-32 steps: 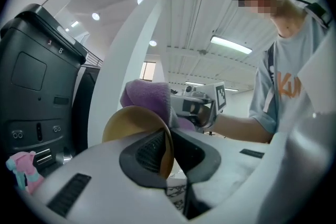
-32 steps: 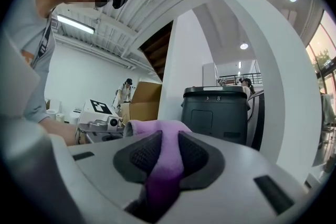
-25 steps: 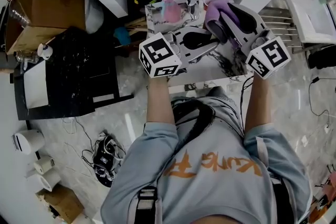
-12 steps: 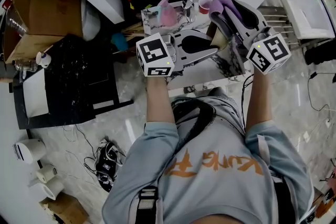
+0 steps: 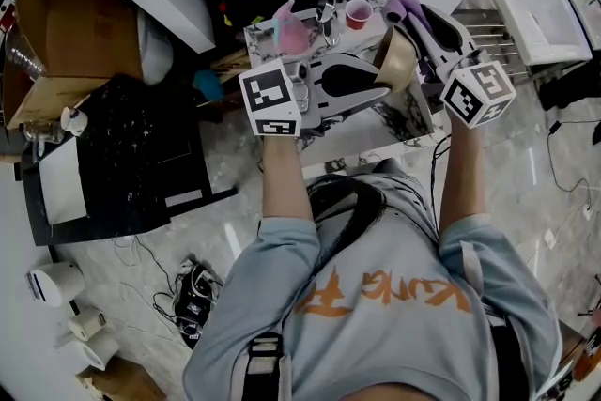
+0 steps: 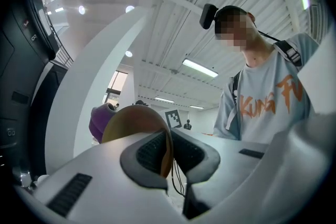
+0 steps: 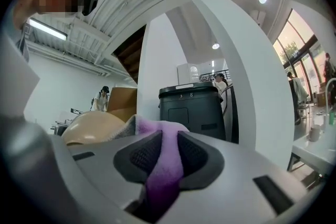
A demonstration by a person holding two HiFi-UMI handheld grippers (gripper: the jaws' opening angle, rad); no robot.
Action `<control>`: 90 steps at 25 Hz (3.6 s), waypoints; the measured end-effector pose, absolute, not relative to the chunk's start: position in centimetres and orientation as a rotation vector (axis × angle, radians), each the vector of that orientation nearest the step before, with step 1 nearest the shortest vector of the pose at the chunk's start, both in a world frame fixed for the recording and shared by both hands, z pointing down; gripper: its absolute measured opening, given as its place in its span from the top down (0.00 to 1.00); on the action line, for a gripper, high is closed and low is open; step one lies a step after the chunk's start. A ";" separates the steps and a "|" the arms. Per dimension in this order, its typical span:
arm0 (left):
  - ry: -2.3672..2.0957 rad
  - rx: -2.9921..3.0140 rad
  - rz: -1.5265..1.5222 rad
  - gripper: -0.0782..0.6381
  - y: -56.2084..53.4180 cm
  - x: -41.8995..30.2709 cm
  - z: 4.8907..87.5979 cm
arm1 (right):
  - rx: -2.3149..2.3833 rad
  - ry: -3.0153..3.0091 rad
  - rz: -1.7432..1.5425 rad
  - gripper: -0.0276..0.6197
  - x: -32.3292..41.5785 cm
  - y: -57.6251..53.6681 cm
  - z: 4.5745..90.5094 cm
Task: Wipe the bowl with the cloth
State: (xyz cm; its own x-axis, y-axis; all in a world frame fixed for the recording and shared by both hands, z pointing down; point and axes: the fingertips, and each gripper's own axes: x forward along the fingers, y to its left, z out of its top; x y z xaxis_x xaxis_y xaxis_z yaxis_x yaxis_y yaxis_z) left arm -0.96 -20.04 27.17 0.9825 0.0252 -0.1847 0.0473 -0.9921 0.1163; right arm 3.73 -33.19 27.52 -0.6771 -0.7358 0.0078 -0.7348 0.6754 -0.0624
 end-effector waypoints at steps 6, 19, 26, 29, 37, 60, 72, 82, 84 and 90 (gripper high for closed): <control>0.036 3.004 -0.309 0.84 -20.6 -1.0 27.0 | -1.246 2.844 -0.197 0.80 3.8 -33.7 29.0; -0.092 2.950 -0.569 0.85 -22.1 -3.1 24.9 | -1.188 2.882 -0.301 0.80 1.8 -33.2 31.1; -0.220 2.878 -0.755 0.85 -23.4 -4.8 24.4 | -1.130 2.955 -0.343 0.80 -0.4 -32.1 32.7; -0.307 2.813 -0.852 0.85 -24.3 -5.8 24.2 | -1.087 2.996 -0.350 0.80 -1.7 -31.4 33.3; -0.497 2.683 -0.987 0.84 -26.2 -8.3 24.3 | -0.883 3.150 -0.271 0.80 -4.4 -28.7 34.3; -0.656 2.673 -0.781 0.85 -26.9 -8.1 27.7 | -0.441 2.929 -0.181 0.81 -3.3 -24.6 27.2; -0.384 2.795 -0.723 0.85 -24.1 -7.0 27.0 | -0.570 2.760 -0.180 0.81 -1.7 -27.5 24.2; -0.206 2.838 -0.767 0.85 -23.0 -6.2 25.6 | -0.808 2.749 -0.154 0.81 0.1 -30.2 24.6; -0.221 2.835 -0.778 0.85 -23.3 -6.1 25.3 | -0.872 2.763 -0.143 0.81 0.4 -30.7 25.1; -0.313 2.822 -0.773 0.85 -24.4 -5.8 25.4 | -0.971 2.817 -0.120 0.82 0.8 -31.1 26.8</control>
State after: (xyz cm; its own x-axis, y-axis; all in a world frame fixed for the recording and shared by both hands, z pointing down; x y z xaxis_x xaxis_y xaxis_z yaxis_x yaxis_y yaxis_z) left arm -5.82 -24.40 25.45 0.8409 -0.2537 -0.4781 -0.1499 -0.9580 0.2445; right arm 0.79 -31.13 26.78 -0.7767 -0.6176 -0.1241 -0.6048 0.7862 -0.1271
